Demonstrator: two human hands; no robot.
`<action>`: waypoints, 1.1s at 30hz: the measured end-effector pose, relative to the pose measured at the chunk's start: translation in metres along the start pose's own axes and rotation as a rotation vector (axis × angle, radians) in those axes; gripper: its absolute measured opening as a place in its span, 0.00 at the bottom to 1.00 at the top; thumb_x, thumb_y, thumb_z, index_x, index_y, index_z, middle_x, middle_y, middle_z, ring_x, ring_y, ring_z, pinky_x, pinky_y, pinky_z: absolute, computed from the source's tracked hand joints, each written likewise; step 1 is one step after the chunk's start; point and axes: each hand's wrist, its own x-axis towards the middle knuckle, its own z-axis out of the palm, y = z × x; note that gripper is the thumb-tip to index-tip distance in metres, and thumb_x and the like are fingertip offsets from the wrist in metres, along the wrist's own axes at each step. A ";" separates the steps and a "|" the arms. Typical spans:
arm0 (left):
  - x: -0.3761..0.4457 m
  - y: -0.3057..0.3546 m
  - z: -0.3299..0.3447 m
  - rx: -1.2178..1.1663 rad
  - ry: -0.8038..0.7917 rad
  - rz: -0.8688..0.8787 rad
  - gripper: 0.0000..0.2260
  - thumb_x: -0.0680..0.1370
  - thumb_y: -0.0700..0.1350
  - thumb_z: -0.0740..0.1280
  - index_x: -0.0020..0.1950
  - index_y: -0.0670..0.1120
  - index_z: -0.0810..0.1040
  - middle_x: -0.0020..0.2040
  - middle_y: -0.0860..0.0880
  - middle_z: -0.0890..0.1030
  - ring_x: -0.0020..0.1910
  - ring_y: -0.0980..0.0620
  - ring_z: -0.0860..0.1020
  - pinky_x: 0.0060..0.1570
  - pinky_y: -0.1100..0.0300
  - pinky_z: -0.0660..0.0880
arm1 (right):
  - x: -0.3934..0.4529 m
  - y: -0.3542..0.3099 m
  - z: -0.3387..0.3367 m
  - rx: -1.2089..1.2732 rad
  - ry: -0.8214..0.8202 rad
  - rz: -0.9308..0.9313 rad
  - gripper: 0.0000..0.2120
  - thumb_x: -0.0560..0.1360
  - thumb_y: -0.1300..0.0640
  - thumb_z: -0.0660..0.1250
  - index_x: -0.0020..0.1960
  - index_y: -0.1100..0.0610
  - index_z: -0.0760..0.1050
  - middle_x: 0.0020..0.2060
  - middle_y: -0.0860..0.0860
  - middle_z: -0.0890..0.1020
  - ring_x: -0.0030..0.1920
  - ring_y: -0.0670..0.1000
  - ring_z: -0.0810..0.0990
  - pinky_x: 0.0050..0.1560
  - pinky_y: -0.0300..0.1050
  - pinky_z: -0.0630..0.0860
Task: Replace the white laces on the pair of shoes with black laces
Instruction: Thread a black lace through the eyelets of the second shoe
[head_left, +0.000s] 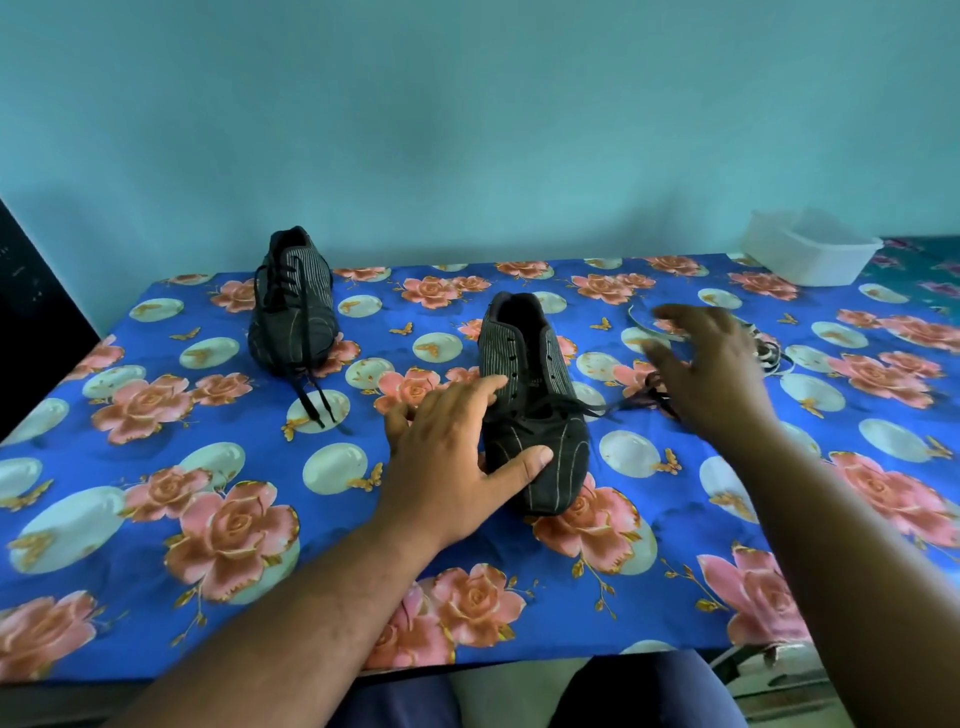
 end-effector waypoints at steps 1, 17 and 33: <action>0.000 0.000 0.000 0.002 -0.002 -0.001 0.33 0.73 0.74 0.60 0.71 0.56 0.70 0.64 0.58 0.77 0.66 0.54 0.73 0.67 0.45 0.59 | -0.007 -0.009 0.002 0.016 -0.074 -0.152 0.20 0.78 0.40 0.64 0.68 0.45 0.76 0.62 0.51 0.78 0.66 0.60 0.72 0.65 0.63 0.69; 0.001 -0.003 0.003 0.060 -0.034 0.024 0.30 0.74 0.74 0.57 0.67 0.58 0.75 0.61 0.58 0.75 0.67 0.54 0.71 0.61 0.58 0.48 | 0.021 -0.017 -0.005 -0.026 0.232 0.003 0.08 0.83 0.56 0.60 0.54 0.58 0.76 0.52 0.58 0.80 0.53 0.64 0.75 0.52 0.57 0.71; 0.012 -0.005 -0.002 0.048 -0.022 0.055 0.27 0.77 0.73 0.53 0.68 0.60 0.74 0.64 0.59 0.74 0.68 0.55 0.69 0.60 0.55 0.53 | -0.042 -0.039 0.010 0.157 -0.243 -0.230 0.05 0.79 0.49 0.70 0.47 0.49 0.77 0.40 0.41 0.80 0.40 0.44 0.77 0.40 0.43 0.71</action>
